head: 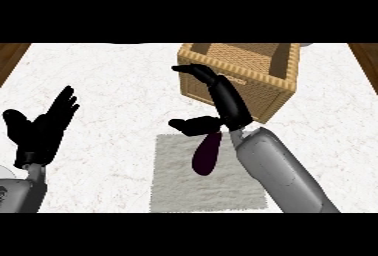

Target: Pick the eggplant from the placemat and place it in the basket

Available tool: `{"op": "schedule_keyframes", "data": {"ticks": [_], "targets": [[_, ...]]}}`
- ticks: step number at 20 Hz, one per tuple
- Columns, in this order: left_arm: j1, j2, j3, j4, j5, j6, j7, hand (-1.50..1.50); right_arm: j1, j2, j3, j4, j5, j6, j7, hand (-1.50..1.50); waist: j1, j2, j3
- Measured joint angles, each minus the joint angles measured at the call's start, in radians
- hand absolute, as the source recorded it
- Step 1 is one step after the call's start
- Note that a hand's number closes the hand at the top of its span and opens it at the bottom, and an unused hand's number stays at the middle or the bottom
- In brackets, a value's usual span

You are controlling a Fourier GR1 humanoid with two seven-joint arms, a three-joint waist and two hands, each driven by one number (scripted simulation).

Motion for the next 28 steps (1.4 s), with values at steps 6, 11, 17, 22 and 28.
{"op": "schedule_keyframes", "data": {"ticks": [6, 11, 17, 22, 28], "targets": [[-0.031, 0.007, 0.015, 0.036, 0.009, -0.033, 0.012, 0.00, -0.215, 0.078, 0.064, 0.077, 0.061, -0.041, 0.380, -1.50, -0.007, -0.001, 0.001], [-0.026, 0.003, 0.019, 0.049, 0.007, -0.036, 0.004, 0.00, -0.410, 0.019, 0.088, 0.169, 0.115, 0.123, 0.692, -1.50, -0.016, -0.008, -0.001], [-0.038, -0.008, 0.021, 0.057, 0.001, -0.028, 0.009, 0.00, -0.615, -0.093, 0.062, 0.246, 0.109, 0.392, 0.970, -1.50, -0.025, -0.008, 0.001], [-0.040, -0.006, 0.030, 0.074, -0.004, -0.038, 0.002, 0.00, -0.676, -0.146, -0.019, 0.299, -0.022, 0.600, 1.015, -1.50, -0.025, -0.004, 0.003], [-0.035, -0.006, 0.049, 0.088, -0.003, -0.055, -0.013, 0.00, -0.663, -0.188, -0.095, 0.246, -0.171, 0.703, 1.051, -1.50, -0.035, -0.007, 0.004]]}}
